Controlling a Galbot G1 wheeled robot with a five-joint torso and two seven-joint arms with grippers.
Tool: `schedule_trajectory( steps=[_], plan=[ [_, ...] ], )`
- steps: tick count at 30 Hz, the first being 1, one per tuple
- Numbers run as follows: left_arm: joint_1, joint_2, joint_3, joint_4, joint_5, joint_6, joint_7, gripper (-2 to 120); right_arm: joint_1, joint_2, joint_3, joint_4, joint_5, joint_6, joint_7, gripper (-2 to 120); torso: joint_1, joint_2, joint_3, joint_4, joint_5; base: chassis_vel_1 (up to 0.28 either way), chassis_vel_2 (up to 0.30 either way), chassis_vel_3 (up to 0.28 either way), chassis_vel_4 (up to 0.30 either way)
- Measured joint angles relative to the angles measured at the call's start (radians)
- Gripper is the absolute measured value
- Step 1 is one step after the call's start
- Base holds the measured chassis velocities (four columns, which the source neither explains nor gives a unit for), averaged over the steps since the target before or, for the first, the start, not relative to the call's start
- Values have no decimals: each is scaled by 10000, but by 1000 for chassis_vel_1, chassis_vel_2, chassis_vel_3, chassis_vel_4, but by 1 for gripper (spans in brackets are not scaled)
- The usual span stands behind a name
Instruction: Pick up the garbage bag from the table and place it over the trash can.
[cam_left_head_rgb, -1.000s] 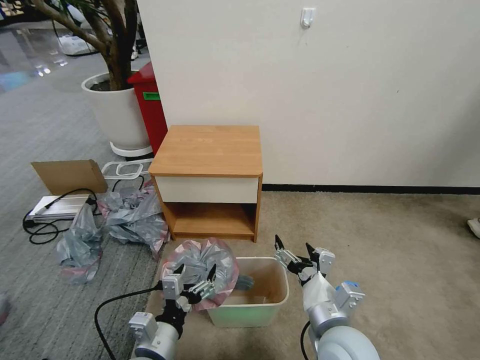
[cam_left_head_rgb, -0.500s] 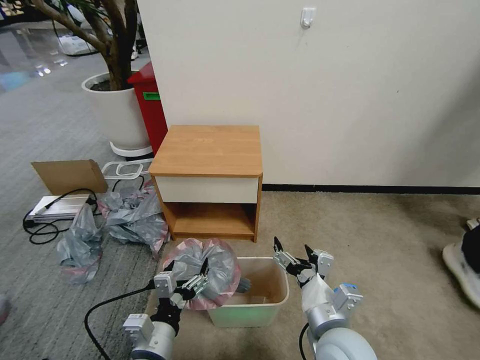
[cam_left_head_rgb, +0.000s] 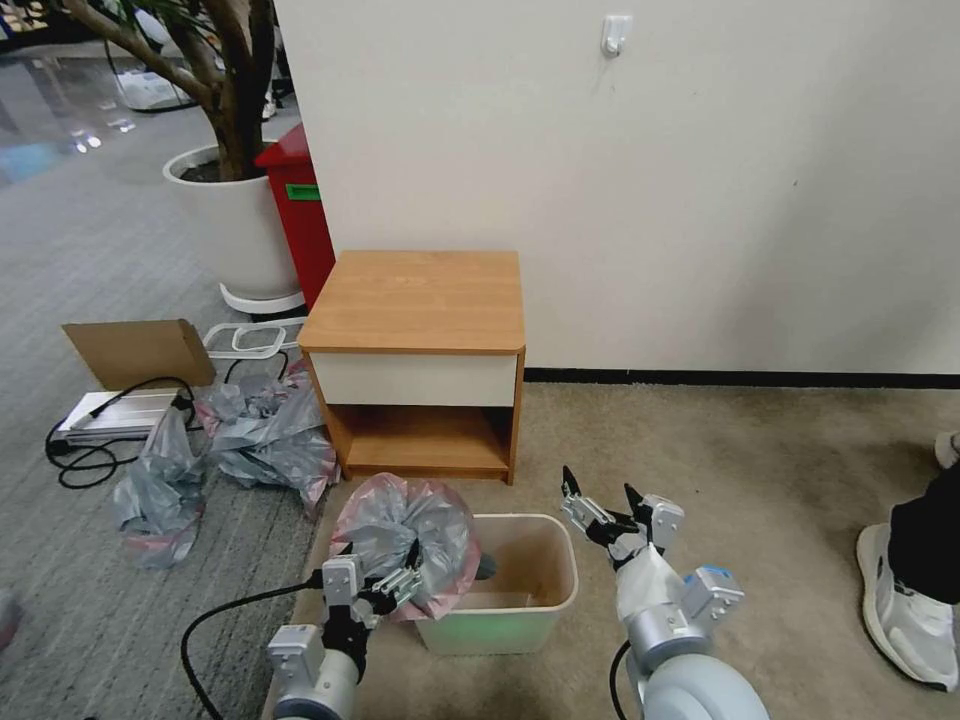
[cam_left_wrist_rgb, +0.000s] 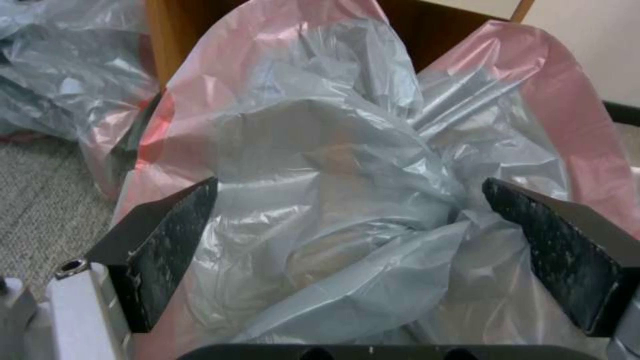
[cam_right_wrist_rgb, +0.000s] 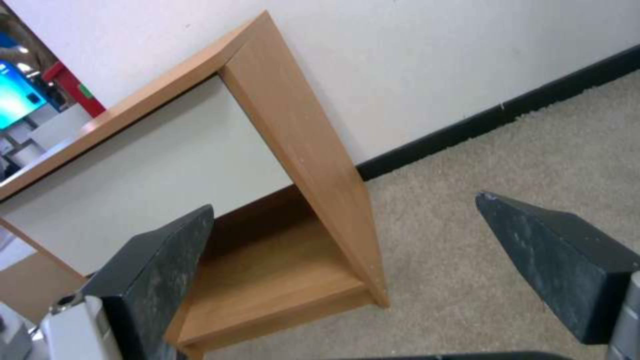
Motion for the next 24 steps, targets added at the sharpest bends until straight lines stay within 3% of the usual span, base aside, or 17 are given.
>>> schedule_trajectory(
  steps=[9,13,15,24],
  plan=[
    [201,1,-86,-421,-29,-80,-267,99,43,37,-26,-63,1,21,0,100,0,0,0,0,0,0,0,0,0],
    [229,5,-109,-651,-201,714,-490,99,39,50,-60,-65,-16,21,-2,100,0,0,0,1,-1,0,0,0,0],
    [168,63,-169,-916,-434,1622,-530,99,-5,43,-52,-76,-28,54,-20,100,0,0,0,1,1,0,0,0,0],
    [-103,133,-299,-808,-567,2396,-544,97,-217,51,6,-136,-70,251,-68,100,0,0,0,1,0,0,0,0,0]
  ],
)
